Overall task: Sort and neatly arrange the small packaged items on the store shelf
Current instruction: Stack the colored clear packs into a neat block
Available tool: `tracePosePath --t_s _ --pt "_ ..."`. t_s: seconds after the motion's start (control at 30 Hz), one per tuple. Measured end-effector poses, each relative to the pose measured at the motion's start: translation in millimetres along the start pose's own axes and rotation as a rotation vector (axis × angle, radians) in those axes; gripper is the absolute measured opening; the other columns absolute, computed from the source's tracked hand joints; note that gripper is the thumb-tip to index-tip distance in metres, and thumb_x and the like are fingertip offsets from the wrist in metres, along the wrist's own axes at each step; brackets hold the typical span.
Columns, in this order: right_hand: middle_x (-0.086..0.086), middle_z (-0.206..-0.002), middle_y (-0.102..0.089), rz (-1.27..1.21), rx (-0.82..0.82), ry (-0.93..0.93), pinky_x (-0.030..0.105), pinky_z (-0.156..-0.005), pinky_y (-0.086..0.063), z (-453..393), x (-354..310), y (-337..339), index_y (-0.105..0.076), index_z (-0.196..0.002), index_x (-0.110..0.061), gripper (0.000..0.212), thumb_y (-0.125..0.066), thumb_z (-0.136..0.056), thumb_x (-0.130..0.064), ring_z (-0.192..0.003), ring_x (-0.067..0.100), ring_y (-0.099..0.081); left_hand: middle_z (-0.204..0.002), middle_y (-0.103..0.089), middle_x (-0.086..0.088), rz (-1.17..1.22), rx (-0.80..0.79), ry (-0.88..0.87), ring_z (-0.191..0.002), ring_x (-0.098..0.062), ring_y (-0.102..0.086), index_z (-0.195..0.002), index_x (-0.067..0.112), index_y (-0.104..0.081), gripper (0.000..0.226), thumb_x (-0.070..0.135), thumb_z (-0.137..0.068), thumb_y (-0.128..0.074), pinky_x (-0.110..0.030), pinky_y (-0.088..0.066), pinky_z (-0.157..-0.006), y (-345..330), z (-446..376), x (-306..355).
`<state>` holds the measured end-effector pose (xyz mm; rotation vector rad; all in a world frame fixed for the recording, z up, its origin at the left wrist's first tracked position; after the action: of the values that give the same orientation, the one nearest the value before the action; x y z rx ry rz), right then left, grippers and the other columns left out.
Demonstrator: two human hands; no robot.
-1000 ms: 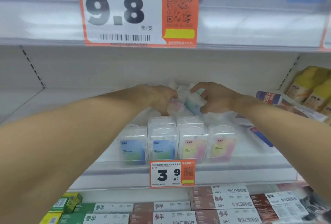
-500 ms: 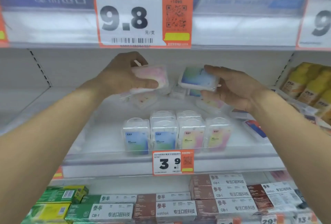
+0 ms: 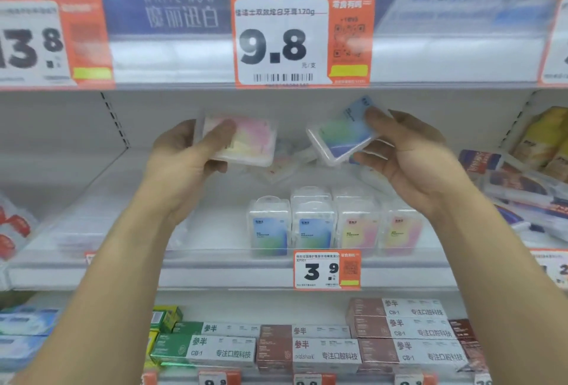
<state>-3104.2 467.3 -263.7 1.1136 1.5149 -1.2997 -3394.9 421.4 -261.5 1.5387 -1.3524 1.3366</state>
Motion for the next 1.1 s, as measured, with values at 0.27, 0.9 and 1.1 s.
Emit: tracePosePath --t_s 0.27,0.9,1.1 --pt "0.011 -0.108 -0.073 0.507 -0.270 -0.025 0.039 -0.075 -0.063 -27 11 -71 -0.066 -0.113 -0.007 0.032 -0.076 -0.084 -0.016 -0.092 0.025 -0.074 -0.091 -0.067 0.004 -0.044 0.180 -0.042 -0.085 -0.019 -0.067 -0.095 0.027 -0.063 0.008 0.033 -0.090 -0.064 -0.029 -0.056 -0.060 51 17 -28" --pt "-0.007 -0.098 -0.068 1.100 -0.993 -0.353 0.021 -0.074 -0.042 -15 102 -129 -0.067 -0.112 -0.021 0.020 -0.067 -0.092 -0.027 -0.083 0.004 -0.060 -0.083 -0.067 -0.002 -0.046 0.303 0.025 -0.080 -0.017 -0.068 -0.088 0.018 -0.064 0.029 0.041 -0.073 -0.074 -0.033 -0.058 -0.067 72 27 -42" --pt "-0.002 -0.109 -0.070 1.104 -0.953 -0.382 0.028 -0.085 -0.042 -16 101 -126 -0.068 -0.116 -0.019 0.027 -0.063 -0.093 -0.034 -0.094 0.008 -0.060 -0.090 -0.068 0.000 0.019 0.293 0.026 -0.085 -0.016 -0.070 -0.104 0.014 -0.061 0.044 0.038 -0.070 -0.077 -0.029 -0.057 -0.067 67 26 -35"
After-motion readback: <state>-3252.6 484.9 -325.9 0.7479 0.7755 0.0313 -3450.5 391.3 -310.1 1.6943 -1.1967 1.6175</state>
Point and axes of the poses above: each hand's wrist, its own z-axis away from the middle knuckle, its own y-axis out of the back of the hand, x = y × z, the point moved 10 cm from there along -z, towards the middle knuckle
